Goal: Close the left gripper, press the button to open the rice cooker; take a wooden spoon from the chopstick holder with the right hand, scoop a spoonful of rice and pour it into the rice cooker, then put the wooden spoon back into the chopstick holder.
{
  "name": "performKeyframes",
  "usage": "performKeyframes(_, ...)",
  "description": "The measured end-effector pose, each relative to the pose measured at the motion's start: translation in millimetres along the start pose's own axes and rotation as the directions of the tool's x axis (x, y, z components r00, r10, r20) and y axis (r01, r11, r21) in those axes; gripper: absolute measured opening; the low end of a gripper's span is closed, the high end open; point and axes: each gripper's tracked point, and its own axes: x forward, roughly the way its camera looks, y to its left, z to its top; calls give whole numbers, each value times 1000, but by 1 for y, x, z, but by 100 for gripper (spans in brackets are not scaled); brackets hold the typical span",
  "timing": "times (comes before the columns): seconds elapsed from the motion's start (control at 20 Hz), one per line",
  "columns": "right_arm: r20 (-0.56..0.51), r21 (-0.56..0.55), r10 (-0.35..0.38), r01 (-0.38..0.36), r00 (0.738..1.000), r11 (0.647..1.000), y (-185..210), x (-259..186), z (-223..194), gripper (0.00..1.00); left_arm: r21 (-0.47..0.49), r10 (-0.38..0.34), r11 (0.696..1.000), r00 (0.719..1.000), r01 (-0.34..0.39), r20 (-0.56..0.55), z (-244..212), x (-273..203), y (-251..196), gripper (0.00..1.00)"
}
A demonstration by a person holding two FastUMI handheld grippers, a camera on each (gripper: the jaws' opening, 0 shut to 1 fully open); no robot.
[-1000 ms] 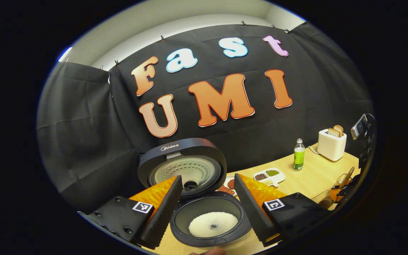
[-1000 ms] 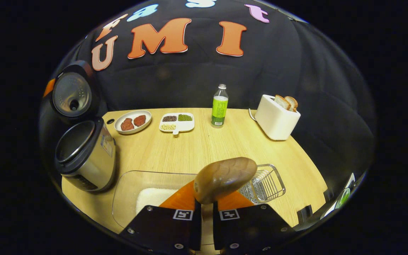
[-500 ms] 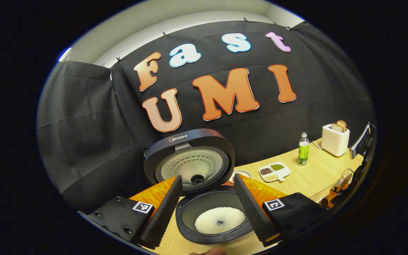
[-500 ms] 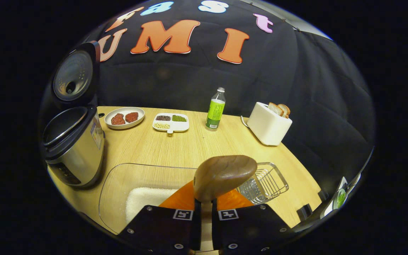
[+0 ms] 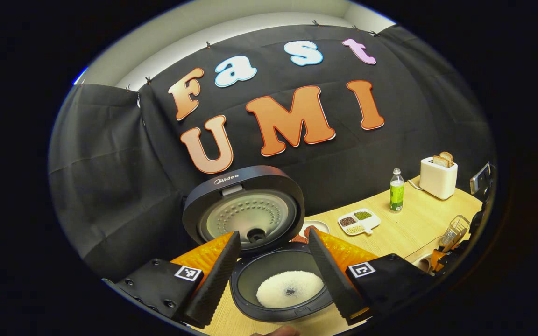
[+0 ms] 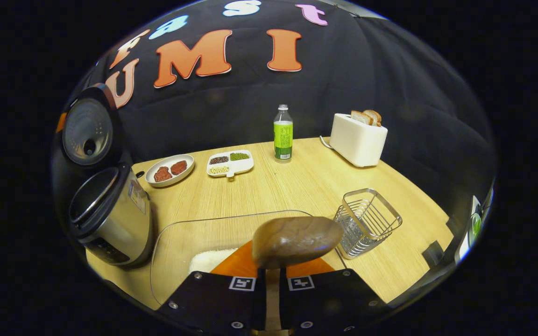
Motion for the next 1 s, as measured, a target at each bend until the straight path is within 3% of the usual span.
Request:
performKeyframes(0.25, -66, 116, 61, -53, 996, 992, 14, -1, -4, 11, -3, 8, 1000, 1000, -8, -13, -5, 0, 7, 98)
performKeyframes(0.3, -76, 127, 73, -63, 994, 990, 17, -2, -5, 11, -5, 9, 1000, 1000, -9, -14, -6, -1, 8, 89)
performKeyframes(0.35, -84, 142, 86, -73, 993, 987, 20, -2, -6, 11, -5, 8, 1000, 1000, -9, -14, -6, 0, 9, 89)
performKeyframes(0.4, -92, 164, 100, -84, 991, 983, 23, -4, -7, 11, -3, 8, 1000, 1000, -8, -13, -4, 0, 9, 98)
performKeyframes(0.5, -102, 194, 125, -104, 987, 976, 31, -5, -10, 11, 3, 6, 1000, 1000, -5, -13, -4, 1, 10, 98)
performKeyframes(0.55, -107, 199, 139, -116, 984, 973, 35, -5, -10, 11, 3, 4, 1000, 1000, -4, -15, -5, 2, 11, 89)
performKeyframes(0.6, -113, 205, 154, -128, 982, 970, 40, -7, -12, 11, 2, 1, 1000, 1000, -1, -17, -4, 2, 11, 89)
performKeyframes(0.65, -121, 212, 168, -140, 978, 967, 44, -8, -13, 11, 1, 0, 1000, 1000, 0, -18, -5, 3, 11, 98)
performKeyframes(1.0, -171, 277, 268, -215, 948, 936, 67, -14, -20, 11, -7, 10, 1000, 999, -10, -32, -11, 4, 16, 98)
